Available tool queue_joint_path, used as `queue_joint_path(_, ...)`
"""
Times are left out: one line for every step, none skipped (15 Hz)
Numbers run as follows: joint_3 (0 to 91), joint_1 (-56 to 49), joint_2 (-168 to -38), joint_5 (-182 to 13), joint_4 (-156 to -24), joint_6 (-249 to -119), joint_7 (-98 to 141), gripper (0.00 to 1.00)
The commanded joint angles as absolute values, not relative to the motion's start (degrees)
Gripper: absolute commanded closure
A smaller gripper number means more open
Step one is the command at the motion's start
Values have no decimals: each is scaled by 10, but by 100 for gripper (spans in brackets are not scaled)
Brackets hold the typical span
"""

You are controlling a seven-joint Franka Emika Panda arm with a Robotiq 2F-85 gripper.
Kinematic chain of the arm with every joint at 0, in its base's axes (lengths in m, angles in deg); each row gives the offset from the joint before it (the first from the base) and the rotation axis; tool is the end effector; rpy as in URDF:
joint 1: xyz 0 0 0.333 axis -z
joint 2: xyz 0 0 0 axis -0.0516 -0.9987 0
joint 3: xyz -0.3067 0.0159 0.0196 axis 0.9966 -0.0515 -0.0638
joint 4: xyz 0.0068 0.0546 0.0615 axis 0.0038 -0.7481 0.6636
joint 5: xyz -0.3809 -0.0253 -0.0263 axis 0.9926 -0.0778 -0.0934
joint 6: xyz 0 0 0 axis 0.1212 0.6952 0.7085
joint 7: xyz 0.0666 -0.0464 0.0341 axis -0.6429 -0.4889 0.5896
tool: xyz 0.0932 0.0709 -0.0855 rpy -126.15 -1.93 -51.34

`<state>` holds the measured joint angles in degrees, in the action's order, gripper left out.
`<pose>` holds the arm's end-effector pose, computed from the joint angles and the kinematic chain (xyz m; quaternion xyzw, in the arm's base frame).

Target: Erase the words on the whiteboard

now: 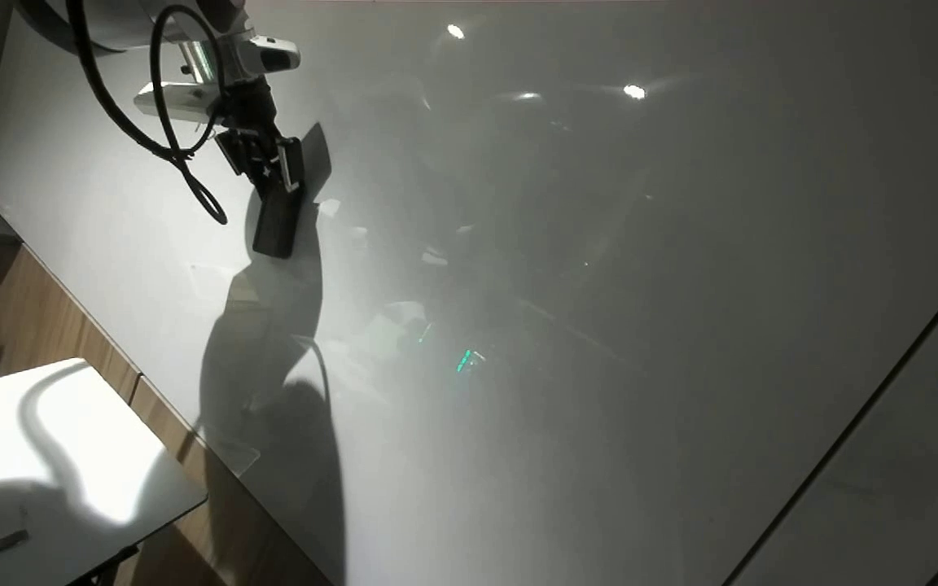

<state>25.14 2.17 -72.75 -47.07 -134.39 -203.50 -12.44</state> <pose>0.5027 0.1151 0.4295 0.9355 0.0439 0.3256 0.1301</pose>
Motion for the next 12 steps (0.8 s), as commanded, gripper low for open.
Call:
queue_joint_path(248, 22, -749, -465, -1313, -2046, -124, 70)
queue_joint_path(243, 16, -746, -473, -1313, -2041, -125, 70)
queue_joint_path(235, 7, -741, -482, -1314, -2035, -129, 70)
queue_joint_path(228, -1, -738, -490, -1313, -2031, -131, 70)
queue_joint_path(218, -12, -736, -497, -1310, -2026, -136, 70)
queue_joint_path(209, -21, -736, -506, -1302, -2022, -137, 70)
queue_joint_path(194, -32, -736, -509, -1294, -2018, -148, 70)
queue_joint_path(183, -41, -739, -514, -1284, -2016, -152, 70)
queue_joint_path(170, -48, -744, -516, -1274, -2012, -159, 70)
queue_joint_path(157, -53, -751, -511, -1264, -2010, -172, 70)
queue_joint_path(145, -57, -758, -509, -1252, -2005, -179, 70)
queue_joint_path(132, -59, -768, -501, -1239, -1999, -192, 70)
